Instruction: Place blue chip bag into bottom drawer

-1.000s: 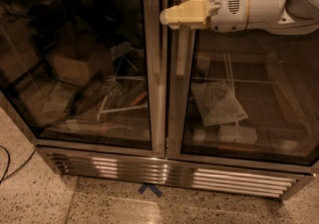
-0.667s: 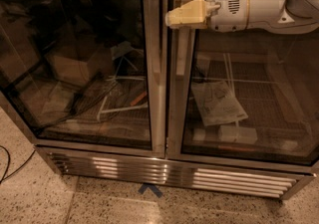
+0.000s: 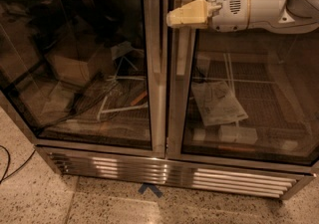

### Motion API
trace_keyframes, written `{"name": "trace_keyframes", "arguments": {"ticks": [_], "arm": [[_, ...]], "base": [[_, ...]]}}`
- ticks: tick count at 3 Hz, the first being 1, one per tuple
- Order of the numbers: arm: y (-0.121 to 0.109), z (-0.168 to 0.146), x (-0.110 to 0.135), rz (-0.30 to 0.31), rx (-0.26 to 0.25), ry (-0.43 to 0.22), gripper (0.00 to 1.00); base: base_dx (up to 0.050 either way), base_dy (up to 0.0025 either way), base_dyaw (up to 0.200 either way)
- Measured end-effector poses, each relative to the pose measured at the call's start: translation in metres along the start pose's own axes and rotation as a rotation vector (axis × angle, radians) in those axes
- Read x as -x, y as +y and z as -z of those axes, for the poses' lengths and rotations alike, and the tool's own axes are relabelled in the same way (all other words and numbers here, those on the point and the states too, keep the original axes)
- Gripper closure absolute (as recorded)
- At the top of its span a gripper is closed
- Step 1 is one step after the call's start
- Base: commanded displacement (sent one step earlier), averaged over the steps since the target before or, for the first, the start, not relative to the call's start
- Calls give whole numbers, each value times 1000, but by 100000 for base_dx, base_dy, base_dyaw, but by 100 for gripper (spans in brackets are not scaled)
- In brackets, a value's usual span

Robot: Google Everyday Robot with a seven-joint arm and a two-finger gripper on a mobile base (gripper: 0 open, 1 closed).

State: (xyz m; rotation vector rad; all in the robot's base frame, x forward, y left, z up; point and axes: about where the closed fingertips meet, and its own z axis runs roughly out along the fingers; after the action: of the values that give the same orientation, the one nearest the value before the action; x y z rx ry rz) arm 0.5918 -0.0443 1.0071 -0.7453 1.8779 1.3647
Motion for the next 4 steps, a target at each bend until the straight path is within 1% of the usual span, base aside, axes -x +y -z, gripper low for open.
{"name": "trace_keyframes", "arguments": {"ticks": [1,2,3,4], "arm": [[0,0,0,0,12,0,100],[3,-6,2,12,60,0,100],[3,-3,1,12,60,0,100],[4,-1,2,11,100,3,100]], "base": [[0,0,0],[0,0,0],[0,0,0],[0,0,0]]}}
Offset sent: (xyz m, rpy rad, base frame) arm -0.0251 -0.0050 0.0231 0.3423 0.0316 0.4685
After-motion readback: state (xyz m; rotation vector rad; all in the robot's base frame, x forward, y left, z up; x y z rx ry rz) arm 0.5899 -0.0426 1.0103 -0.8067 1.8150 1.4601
